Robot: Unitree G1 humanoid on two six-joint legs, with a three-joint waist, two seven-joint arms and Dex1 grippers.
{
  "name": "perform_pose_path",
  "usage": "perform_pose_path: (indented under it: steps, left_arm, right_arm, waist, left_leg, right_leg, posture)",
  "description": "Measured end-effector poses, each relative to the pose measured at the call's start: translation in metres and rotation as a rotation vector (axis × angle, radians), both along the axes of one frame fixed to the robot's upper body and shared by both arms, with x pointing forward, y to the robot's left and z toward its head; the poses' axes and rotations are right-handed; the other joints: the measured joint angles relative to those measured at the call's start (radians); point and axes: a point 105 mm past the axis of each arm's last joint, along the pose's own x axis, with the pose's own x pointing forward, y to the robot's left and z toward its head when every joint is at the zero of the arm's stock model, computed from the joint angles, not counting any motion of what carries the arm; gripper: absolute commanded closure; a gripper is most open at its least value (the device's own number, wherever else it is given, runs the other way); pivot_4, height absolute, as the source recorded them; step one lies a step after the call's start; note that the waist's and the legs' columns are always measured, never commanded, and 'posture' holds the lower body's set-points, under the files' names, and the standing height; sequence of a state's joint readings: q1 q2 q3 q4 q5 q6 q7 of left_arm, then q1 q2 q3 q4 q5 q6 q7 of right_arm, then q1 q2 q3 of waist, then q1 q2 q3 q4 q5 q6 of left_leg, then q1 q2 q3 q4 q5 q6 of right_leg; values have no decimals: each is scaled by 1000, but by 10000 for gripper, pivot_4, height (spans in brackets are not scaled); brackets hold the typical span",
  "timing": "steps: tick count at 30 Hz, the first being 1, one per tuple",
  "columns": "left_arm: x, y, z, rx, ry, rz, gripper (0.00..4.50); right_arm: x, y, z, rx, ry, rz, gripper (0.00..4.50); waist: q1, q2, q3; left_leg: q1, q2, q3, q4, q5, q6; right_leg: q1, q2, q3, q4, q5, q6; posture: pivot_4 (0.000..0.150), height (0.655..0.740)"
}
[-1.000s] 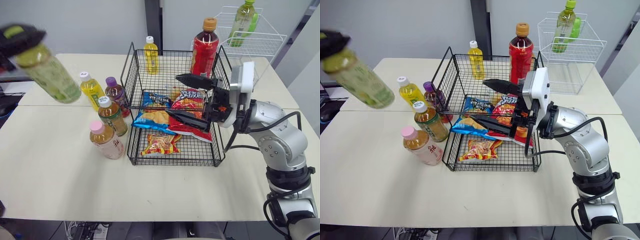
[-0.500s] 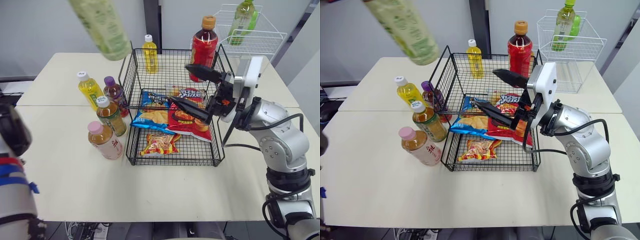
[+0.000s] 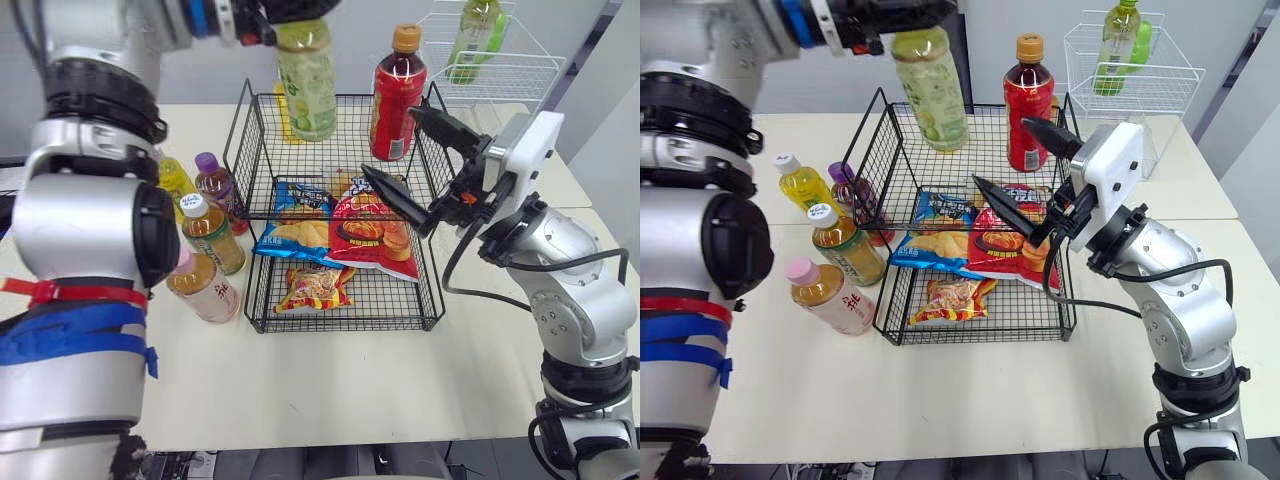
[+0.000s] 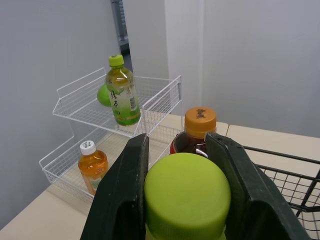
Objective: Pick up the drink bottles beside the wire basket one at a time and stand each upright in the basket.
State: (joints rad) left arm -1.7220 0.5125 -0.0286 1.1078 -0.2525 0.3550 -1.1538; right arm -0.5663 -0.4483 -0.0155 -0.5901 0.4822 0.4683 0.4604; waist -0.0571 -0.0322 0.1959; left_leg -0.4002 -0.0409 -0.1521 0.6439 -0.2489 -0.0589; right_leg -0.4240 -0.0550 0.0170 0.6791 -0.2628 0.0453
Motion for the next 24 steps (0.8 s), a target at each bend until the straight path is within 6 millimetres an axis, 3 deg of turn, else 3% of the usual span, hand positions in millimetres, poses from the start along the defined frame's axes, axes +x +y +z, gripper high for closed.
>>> perform_pose_path:
  steps: [8,16,24]
  left_arm:
    - [17,-18,-16,-12,-3,59,31194]
    - [21,-27,-24,-28,22,55,31194]
    - [21,-25,-18,-75,23,62,5137]
  right_arm:
    - [-3,-1,0,11,-4,-46,0]
    - [-3,-3,-2,10,0,-73,0]
    - [-3,-4,-2,6,1,-77,0]
  waist:
    - [1,0,0]
    - [0,0,0]
    - [0,0,0]
  left_leg:
    - [0,0,0,1,0,0]
    - [0,0,0,1,0,0]
    - [0,-1,0,1,0,0]
  right_leg:
    - [0,0,0,1,0,0]
    - [0,0,0,1,0,0]
    - [1,0,0,1,0,0]
  posture:
    - [1500,7400]
    - [1500,7400]
    - [1500,7400]
